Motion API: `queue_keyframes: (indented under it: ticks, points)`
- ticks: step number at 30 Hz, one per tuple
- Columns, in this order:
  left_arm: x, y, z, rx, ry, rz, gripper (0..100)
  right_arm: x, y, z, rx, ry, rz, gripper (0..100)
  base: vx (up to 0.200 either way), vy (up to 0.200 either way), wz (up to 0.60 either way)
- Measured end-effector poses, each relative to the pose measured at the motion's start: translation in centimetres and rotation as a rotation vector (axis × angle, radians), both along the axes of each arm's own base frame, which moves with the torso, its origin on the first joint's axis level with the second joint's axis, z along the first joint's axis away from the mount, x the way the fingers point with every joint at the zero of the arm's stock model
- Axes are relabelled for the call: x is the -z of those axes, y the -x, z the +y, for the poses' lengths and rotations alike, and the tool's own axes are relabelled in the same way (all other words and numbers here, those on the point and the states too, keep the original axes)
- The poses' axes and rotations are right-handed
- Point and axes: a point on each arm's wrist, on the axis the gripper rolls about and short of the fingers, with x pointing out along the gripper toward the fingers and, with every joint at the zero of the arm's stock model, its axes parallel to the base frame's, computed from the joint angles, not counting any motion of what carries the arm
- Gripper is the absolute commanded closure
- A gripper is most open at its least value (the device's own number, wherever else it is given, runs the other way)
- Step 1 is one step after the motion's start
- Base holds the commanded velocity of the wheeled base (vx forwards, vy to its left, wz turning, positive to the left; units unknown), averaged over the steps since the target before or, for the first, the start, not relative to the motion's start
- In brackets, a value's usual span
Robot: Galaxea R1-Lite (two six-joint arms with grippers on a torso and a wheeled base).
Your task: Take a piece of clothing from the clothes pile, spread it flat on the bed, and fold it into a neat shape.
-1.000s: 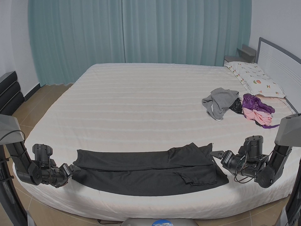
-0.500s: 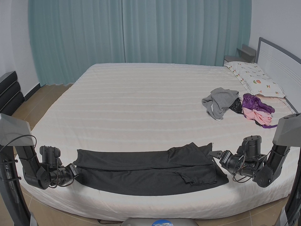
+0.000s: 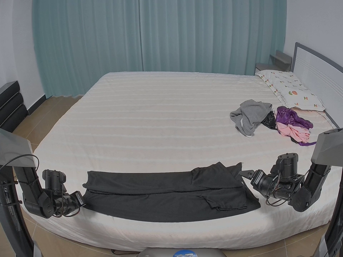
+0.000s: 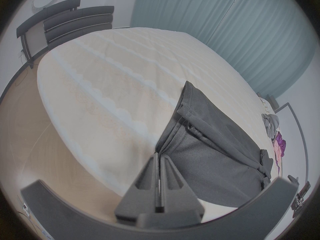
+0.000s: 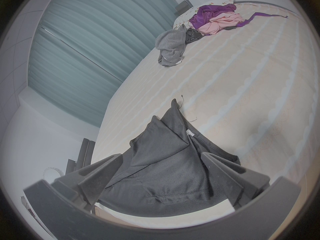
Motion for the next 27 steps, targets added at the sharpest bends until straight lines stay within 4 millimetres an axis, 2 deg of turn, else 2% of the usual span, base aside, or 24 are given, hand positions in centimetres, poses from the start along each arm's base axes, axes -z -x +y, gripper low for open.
queue_keyframes:
  ticks: [7,16,17,27]
  points:
    - [-0.5,0.7,0.0,0.002,-0.026,0.003,100,0.1,0.0,-0.1,0.003,0.003,0.004,0,0.000,0.000,0.00]
    - [-0.1,1.7,0.1,0.031,-0.091,0.048,100,0.4,0.1,-0.3,0.006,0.010,0.017,0,0.000,0.000,0.00]
    - [-0.1,1.7,0.1,0.034,-0.093,0.053,0,0.4,0.1,-0.3,0.006,0.011,0.018,0,0.000,0.000,0.00]
    - [-0.2,1.9,0.2,0.039,-0.092,0.050,0,0.6,0.0,-0.3,0.005,0.011,0.020,0,0.000,0.000,0.00]
